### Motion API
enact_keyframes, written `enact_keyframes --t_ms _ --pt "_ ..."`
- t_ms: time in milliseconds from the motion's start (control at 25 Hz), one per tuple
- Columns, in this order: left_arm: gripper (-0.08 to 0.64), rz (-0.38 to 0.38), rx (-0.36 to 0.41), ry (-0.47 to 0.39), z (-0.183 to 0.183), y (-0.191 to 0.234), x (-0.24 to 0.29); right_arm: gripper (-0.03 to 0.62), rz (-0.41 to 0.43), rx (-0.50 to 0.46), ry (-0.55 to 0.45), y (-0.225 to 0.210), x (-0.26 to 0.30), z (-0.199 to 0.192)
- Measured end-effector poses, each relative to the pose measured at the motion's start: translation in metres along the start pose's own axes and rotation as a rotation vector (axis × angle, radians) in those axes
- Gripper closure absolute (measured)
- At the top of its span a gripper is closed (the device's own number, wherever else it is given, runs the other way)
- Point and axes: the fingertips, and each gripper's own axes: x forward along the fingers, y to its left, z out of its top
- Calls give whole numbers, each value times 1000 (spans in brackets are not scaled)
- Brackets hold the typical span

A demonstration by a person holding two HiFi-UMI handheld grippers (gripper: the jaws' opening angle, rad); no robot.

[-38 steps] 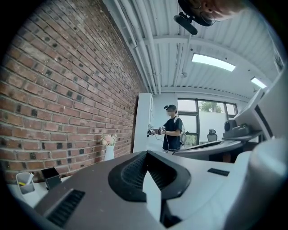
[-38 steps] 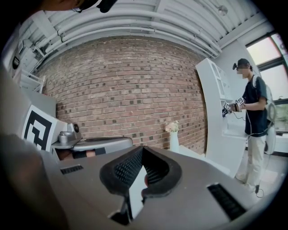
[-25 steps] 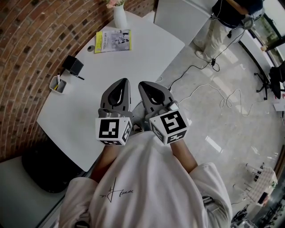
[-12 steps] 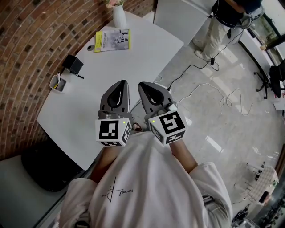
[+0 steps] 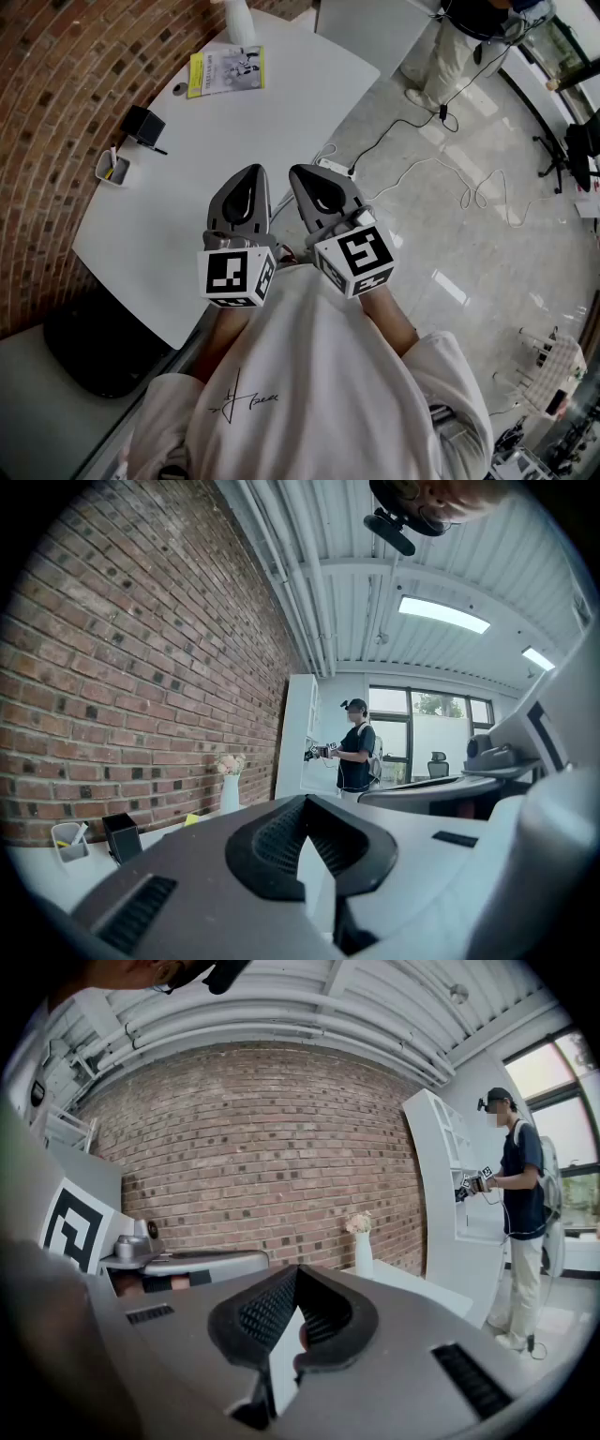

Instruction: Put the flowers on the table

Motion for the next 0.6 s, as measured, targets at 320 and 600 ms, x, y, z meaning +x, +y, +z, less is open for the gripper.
enact_keyframes --t_ms 320,600 --pt "555 1 1 -4 2 -1 -2 569 33 32 -8 0 -1 2" --pt "555 -10 16 -35 14 -1 -1 569 64 7 -20 -2 -2 12"
